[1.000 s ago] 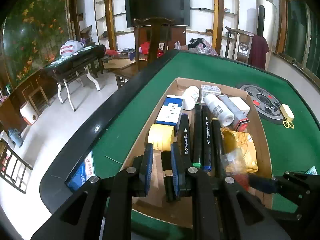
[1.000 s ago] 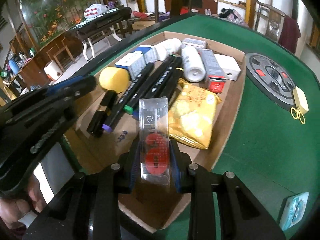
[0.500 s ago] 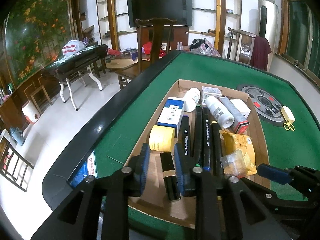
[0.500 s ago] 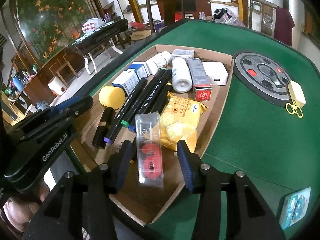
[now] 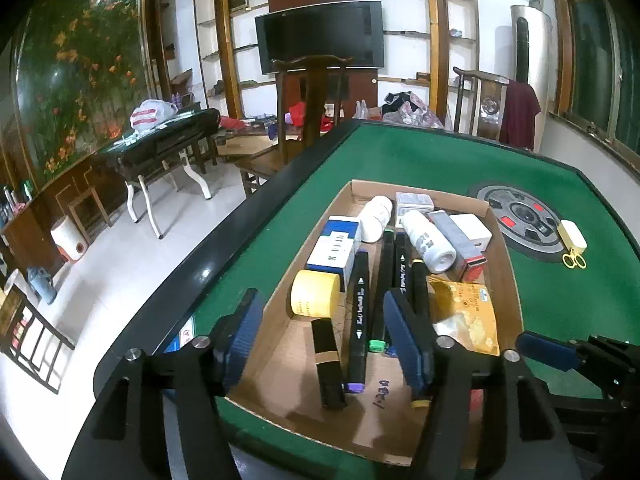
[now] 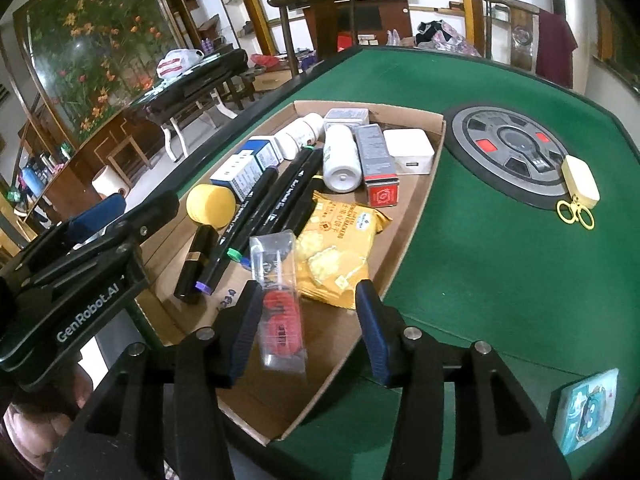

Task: Organize objects
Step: 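Open the left tool to drop the black tube while the right tool releases the packet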

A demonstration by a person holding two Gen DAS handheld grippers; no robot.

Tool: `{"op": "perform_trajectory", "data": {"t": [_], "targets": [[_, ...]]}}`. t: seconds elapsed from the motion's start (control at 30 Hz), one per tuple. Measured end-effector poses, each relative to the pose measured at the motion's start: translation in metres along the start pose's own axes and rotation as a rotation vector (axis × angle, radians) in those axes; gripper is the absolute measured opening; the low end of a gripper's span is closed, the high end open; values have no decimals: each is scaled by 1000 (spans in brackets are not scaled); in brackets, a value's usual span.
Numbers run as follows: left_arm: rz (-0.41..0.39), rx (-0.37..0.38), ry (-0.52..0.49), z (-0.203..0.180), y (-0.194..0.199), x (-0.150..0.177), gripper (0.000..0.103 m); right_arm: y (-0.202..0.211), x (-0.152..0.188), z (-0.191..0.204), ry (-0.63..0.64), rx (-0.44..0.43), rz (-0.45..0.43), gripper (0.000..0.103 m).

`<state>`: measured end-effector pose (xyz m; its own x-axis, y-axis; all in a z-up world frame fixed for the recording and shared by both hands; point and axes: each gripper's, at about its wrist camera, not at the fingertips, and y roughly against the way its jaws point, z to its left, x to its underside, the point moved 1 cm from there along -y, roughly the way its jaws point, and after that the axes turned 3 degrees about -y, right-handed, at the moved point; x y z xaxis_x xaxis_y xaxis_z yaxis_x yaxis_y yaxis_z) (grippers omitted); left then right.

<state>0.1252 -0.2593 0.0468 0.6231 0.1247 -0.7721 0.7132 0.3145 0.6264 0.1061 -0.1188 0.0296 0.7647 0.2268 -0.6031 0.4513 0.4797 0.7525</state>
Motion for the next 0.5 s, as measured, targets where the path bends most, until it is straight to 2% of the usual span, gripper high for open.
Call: {"op": "perform_trajectory", "data": {"t": [0.23,0.5], "targets": [[1,-22,-38,-17,5,-3,64,9,1,-6,-3,-13,-30,48],[-5,-39,-73,-39,12,-6,66,20,2,-31,-51,-19,-65,49]]}}
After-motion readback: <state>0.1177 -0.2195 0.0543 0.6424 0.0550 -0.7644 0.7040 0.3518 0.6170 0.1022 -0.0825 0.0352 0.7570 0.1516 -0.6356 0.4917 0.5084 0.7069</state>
